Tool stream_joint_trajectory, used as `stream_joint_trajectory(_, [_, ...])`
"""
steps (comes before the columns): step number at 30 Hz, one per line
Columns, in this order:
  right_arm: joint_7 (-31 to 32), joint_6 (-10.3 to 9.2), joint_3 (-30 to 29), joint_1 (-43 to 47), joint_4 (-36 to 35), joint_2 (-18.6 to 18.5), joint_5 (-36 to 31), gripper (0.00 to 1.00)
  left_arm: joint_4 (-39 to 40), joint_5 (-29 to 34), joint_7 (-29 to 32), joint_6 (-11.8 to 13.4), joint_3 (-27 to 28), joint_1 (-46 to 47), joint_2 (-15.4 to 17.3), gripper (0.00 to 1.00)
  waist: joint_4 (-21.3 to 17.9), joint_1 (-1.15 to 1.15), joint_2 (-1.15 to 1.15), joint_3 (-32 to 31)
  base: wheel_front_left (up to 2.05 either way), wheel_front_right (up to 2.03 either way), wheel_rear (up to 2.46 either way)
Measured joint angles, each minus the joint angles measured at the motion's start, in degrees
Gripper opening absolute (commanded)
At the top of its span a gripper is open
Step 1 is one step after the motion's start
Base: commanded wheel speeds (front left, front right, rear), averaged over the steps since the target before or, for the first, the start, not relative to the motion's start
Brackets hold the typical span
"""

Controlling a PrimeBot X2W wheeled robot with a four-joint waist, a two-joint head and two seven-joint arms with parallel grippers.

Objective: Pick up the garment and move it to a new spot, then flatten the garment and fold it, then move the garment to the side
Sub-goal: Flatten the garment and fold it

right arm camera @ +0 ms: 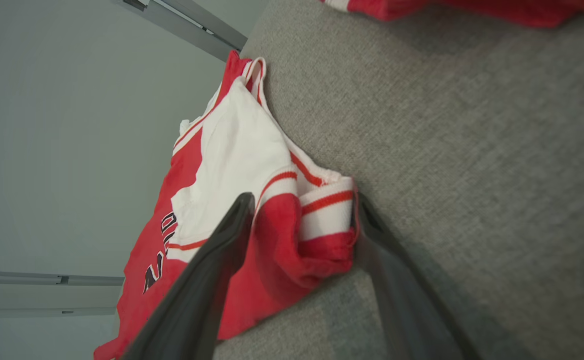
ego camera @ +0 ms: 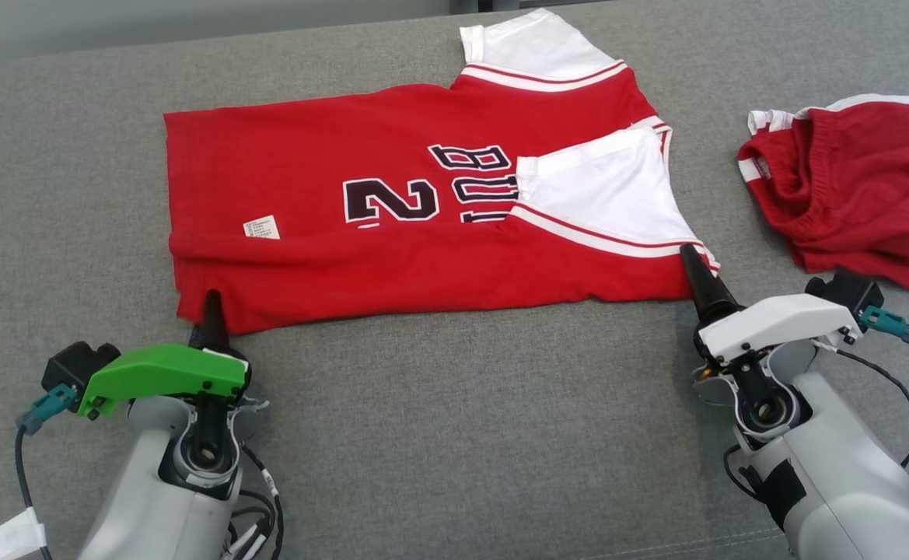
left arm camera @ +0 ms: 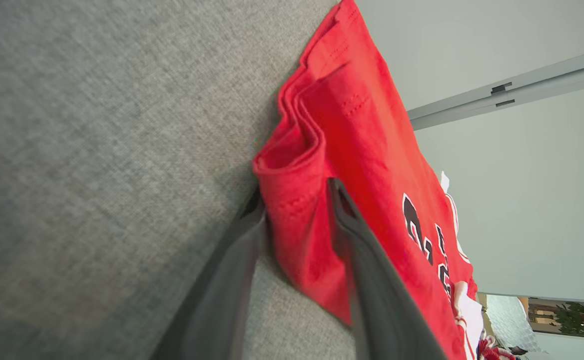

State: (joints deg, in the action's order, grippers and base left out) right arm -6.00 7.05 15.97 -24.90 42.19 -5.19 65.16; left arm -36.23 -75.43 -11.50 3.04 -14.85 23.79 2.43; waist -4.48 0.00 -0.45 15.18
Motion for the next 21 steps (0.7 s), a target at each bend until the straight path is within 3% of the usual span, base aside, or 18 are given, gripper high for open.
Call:
stream_joint_trajectory(3, [0.0, 0.00, 0.7, -0.5, 0.4, -0.2, -0.1, 0.14, 0.0, -0.1, -0.6, 0.0, -0.1, 0.0, 0.0, 0.00, 0.1, 0.00, 0.00, 0.1, 0.00, 0.00, 0.00])
stream_joint_trajectory(4, [0.0, 0.00, 1.0, -0.6, 0.4, -0.2, -0.2, 0.00, 0.0, -0.1, -0.7, 0.0, -0.1, 0.0, 0.0, 0.00, 0.1, 0.00, 0.00, 0.1, 0.00, 0.00, 0.00])
stream_joint_trajectory(13, [-0.6, -0.05, 3.0, -0.8, -0.4, -0.1, -0.7, 0.00, 0.3, -0.1, -1.7, -1.6, -0.4, 0.3, 0.0, 0.00, 0.5, 0.00, 0.00, -0.1, 0.00, 0.00, 0.00])
stream_joint_trajectory(21, [-2.0, 0.00, 3.0, 0.7, -5.5, 1.2, 1.7, 0.00, 1.5, 0.6, -2.2, -3.6, -0.5, -0.3, -0.3, 0.00, 0.7, 0.00, 0.00, -1.9, 0.00, 0.00, 0.00])
